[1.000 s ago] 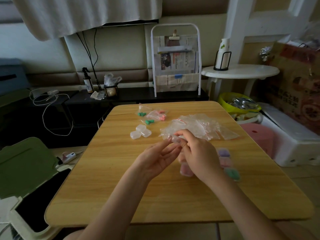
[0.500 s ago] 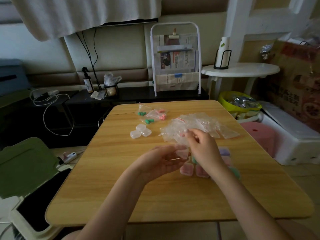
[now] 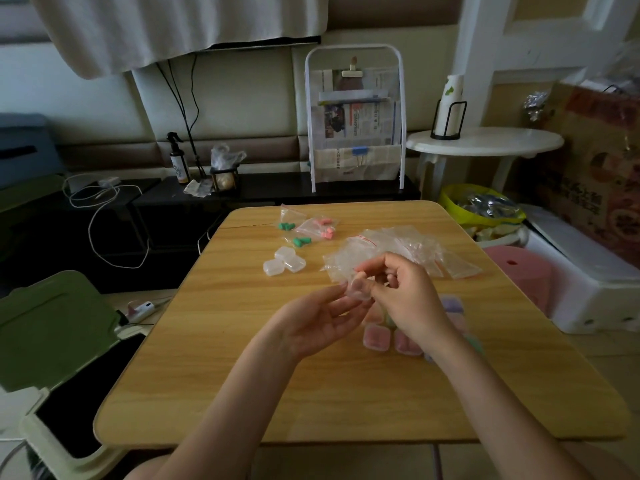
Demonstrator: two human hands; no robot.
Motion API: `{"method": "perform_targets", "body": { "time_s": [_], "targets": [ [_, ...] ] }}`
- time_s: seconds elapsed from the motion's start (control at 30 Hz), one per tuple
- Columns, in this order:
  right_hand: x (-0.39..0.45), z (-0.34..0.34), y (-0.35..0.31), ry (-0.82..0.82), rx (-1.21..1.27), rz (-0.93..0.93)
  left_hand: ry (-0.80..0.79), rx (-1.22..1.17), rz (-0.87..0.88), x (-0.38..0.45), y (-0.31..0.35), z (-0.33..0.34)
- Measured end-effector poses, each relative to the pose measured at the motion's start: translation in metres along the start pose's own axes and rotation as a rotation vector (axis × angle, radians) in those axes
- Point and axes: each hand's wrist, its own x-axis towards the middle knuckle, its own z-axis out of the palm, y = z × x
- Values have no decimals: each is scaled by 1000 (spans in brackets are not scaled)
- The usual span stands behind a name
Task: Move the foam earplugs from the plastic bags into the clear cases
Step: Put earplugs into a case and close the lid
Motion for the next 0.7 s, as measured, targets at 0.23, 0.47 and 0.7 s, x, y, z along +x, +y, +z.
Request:
{"method": "perform_targets", "body": {
  "time_s": [0.23,0.47,0.7],
  "targets": [
    [-2,-1,-2,-31,-20,9,-6,-11,8,-2,1,1],
    [-6,0,-2,-70,-126,-68,49,-4,28,-4,2,4],
    [-1,-7,-3,-90,261,59,166,37,73,0,2,2]
  ]
}}
